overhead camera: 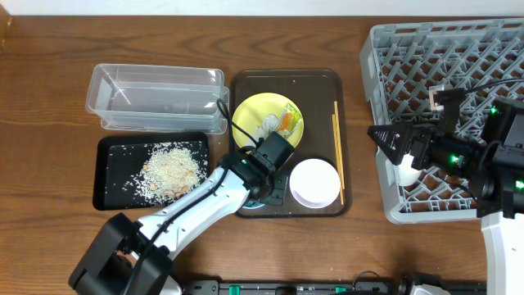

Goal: Sort waste into correct bins and load items into the dishwasher rack
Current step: 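Place the empty blue bowl back on the brown tray with left gripper, then pick the white tissue from the yellow plate, drop into clear bin, then pick the green snack wrapper from the yellow plate into clear bin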

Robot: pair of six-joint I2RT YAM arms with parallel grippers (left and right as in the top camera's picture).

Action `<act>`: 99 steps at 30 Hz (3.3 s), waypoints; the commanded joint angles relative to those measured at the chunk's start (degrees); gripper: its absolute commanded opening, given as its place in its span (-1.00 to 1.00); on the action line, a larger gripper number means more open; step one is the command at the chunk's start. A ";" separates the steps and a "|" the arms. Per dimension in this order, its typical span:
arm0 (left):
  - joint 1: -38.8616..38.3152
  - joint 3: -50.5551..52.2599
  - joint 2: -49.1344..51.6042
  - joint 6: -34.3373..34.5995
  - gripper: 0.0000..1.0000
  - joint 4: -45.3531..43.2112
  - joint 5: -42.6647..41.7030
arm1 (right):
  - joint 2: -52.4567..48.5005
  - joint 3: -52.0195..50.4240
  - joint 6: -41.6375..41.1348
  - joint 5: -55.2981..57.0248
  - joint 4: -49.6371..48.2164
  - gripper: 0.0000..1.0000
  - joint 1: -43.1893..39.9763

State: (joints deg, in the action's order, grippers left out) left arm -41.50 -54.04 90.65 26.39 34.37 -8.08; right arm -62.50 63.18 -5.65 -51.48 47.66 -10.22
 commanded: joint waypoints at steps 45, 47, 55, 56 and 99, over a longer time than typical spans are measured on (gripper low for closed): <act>15.19 -13.42 19.89 -21.16 -0.15 -16.26 5.05 | 0.35 0.83 -0.50 -0.83 1.86 0.91 -0.20; 15.17 -13.44 20.02 -20.59 -0.40 -16.28 5.03 | 0.35 0.83 -0.48 -0.83 1.88 0.91 -0.20; 15.19 -17.35 13.97 -18.36 -0.88 -11.28 4.04 | 0.35 0.83 -0.48 -0.85 1.84 0.91 -0.22; 15.19 -18.21 12.50 -18.36 -0.88 -10.29 4.09 | 0.35 0.83 -0.48 -0.85 1.86 0.92 -0.22; 12.57 -18.75 15.02 -22.49 0.27 -7.23 -0.63 | 0.35 0.83 -0.50 -0.85 2.29 0.91 -0.20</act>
State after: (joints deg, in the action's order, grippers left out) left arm -28.32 -73.43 101.23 5.04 27.44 -7.40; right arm -62.50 63.18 -5.69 -51.48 49.87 -10.22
